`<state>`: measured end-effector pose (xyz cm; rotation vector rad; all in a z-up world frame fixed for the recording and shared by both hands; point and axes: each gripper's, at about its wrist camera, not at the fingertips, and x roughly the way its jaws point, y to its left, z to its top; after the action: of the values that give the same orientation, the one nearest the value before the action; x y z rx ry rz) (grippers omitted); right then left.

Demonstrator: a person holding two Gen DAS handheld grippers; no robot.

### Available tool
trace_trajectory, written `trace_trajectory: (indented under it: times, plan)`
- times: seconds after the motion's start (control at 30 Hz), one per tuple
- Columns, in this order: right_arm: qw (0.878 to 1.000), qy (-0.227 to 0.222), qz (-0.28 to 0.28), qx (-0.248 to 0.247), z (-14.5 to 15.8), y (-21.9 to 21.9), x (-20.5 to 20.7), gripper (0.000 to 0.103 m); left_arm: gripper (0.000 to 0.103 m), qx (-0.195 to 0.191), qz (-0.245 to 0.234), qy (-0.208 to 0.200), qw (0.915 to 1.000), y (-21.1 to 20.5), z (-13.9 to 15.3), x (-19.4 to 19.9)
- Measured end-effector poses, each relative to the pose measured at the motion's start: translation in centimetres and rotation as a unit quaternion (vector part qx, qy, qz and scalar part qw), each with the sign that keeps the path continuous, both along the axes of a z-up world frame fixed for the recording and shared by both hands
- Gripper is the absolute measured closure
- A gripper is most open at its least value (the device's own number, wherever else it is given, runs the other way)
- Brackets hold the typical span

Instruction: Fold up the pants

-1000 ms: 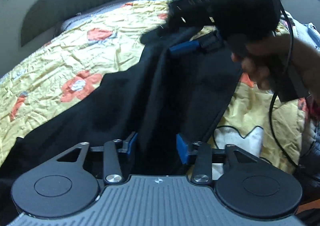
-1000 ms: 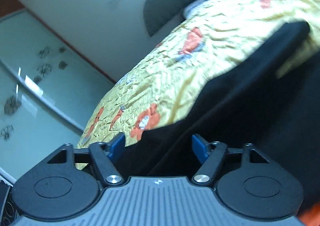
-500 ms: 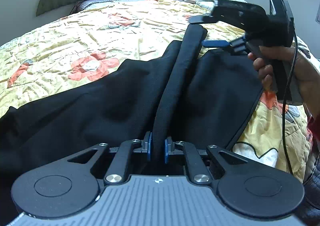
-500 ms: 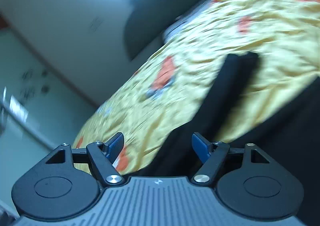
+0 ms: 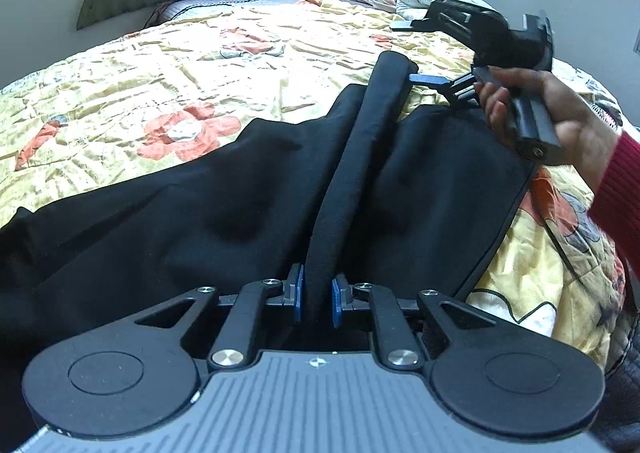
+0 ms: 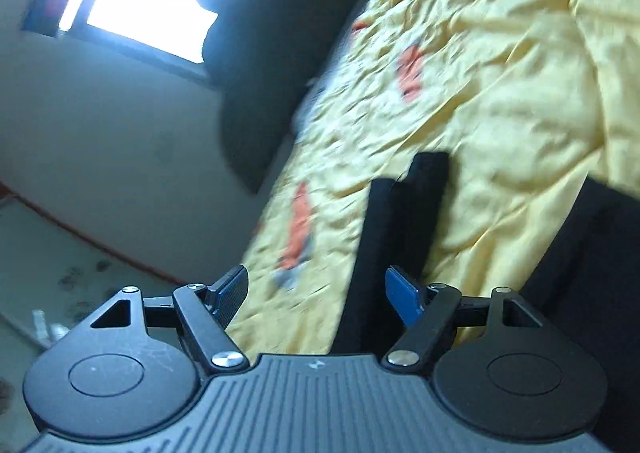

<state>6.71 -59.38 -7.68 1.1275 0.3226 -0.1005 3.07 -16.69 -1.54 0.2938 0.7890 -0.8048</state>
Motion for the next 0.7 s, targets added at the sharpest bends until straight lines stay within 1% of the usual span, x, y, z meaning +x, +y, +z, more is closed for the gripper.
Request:
trace_trajectory:
  times: [0.03,0.07,0.13,0.2,0.3,0.37,0.4,0.43,0.53,0.6,0.63,0.67,0.7]
  plan:
    - [1.000,0.009,-0.010,-0.005,0.0,-0.3,0.4,0.027,0.079,0.000,0.001,0.000,1.0000,-0.1,0.0,0.0]
    - [1.000,0.007,-0.016,-0.003,-0.1,-0.7,0.7,0.027,0.079,0.001,0.001,-0.001,1.0000,-0.1,0.0,-0.1]
    - [0.999,0.007,-0.032,0.011,-0.5,-1.5,1.4,0.028,0.079,0.003,0.000,-0.004,1.0000,-0.1,0.0,-0.2]
    - [0.999,-0.005,-0.037,0.020,-0.8,-2.0,2.3,0.028,0.079,0.007,-0.001,-0.008,0.9999,-0.3,0.0,-0.2]
    - [0.999,-0.001,-0.039,0.011,-1.0,-2.4,3.7,0.032,0.079,0.010,-0.002,-0.015,0.9998,-0.6,0.0,-0.4]
    - [0.999,0.018,-0.037,-0.003,-0.8,-2.4,4.9,0.056,0.078,0.009,-0.004,-0.021,0.9997,-0.7,0.0,-0.5]
    - [0.999,0.033,-0.036,-0.009,-0.9,-2.3,5.2,0.085,0.078,0.009,-0.007,-0.026,0.9996,-0.8,0.0,-0.7]
    - [0.998,0.047,-0.036,-0.015,-1.0,-2.3,5.5,0.095,0.078,0.011,-0.010,-0.029,0.9995,-0.9,0.0,-0.7]
    - [0.997,0.055,-0.036,-0.052,-0.7,-1.7,5.0,0.098,0.078,0.018,-0.016,-0.041,0.9989,-1.0,0.0,-1.0]
    - [0.995,0.054,-0.041,-0.077,0.0,-1.4,3.9,0.098,0.079,0.014,-0.012,-0.035,0.9992,-1.0,0.0,-0.9]
    - [0.994,0.052,-0.044,-0.089,0.5,-1.2,3.4,0.099,0.084,0.013,-0.010,-0.032,0.9994,-1.0,0.1,-0.8]
    - [0.992,0.050,-0.046,-0.104,1.3,-1.1,2.7,0.099,0.092,0.011,-0.005,-0.028,0.9995,-0.9,0.2,-0.7]
    - [0.990,0.046,-0.048,-0.120,2.2,-1.0,2.1,0.099,0.092,0.007,0.001,-0.028,0.9996,-0.7,0.4,-0.6]
